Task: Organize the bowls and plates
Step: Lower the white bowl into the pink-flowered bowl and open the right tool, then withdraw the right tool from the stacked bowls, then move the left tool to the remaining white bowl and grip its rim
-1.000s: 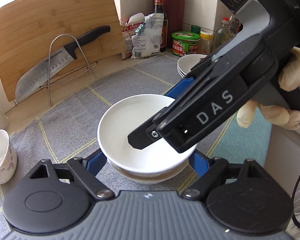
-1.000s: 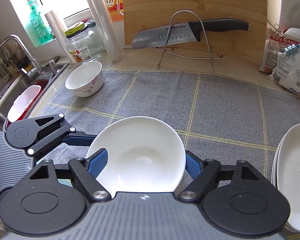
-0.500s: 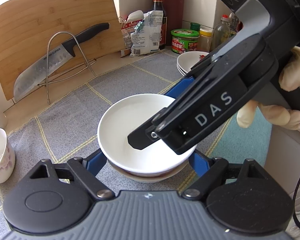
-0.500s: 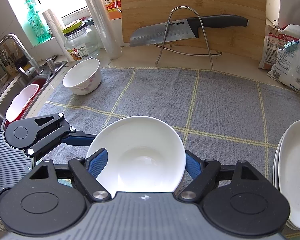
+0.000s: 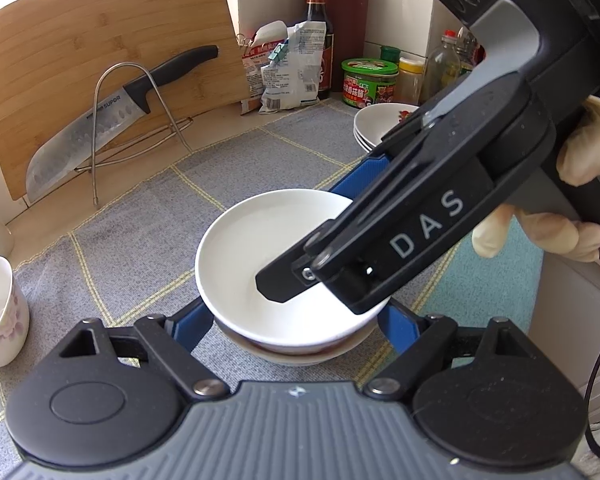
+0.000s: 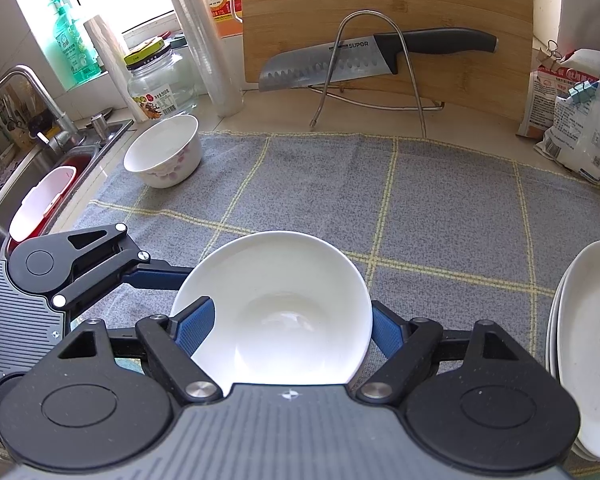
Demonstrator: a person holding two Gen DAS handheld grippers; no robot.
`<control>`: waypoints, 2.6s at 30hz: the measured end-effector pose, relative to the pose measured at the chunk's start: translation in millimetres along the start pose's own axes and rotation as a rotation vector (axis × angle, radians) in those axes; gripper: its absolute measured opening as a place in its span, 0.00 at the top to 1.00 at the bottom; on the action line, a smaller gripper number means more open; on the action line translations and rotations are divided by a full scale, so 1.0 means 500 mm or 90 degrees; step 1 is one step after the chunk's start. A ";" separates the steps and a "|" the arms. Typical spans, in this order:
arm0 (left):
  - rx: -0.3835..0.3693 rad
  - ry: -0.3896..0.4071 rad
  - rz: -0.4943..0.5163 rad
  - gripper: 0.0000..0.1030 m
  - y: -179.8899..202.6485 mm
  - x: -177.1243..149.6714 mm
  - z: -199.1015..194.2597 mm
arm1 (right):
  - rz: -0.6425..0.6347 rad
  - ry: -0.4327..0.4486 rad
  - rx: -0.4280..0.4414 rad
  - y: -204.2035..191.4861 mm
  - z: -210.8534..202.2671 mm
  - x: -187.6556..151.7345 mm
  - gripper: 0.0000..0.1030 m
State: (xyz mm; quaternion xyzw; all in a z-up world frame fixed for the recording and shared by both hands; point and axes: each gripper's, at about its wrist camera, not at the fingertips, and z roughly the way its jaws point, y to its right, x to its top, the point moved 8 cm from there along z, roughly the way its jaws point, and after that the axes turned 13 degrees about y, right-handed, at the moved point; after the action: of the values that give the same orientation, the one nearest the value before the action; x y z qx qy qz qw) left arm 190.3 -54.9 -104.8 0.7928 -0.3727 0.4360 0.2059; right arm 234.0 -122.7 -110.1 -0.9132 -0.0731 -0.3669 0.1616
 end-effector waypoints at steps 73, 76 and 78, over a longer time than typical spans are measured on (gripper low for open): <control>0.274 -0.017 -0.148 0.05 -0.408 -0.106 -0.201 | -0.173 0.119 0.015 -0.247 0.070 0.094 0.00; 0.279 -0.021 -0.157 0.05 -0.445 -0.100 -0.193 | -0.193 0.117 0.014 -0.268 0.103 0.103 0.00; 0.280 -0.021 -0.158 0.05 -0.467 -0.092 -0.184 | -0.202 0.116 0.012 -0.282 0.123 0.107 0.00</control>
State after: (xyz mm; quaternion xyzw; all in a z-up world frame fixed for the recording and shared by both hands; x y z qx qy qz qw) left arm 305.1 172.6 -94.8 0.8655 -0.1716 0.4647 0.0740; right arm 276.8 31.8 -80.5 -0.8514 -0.2050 -0.4686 0.1164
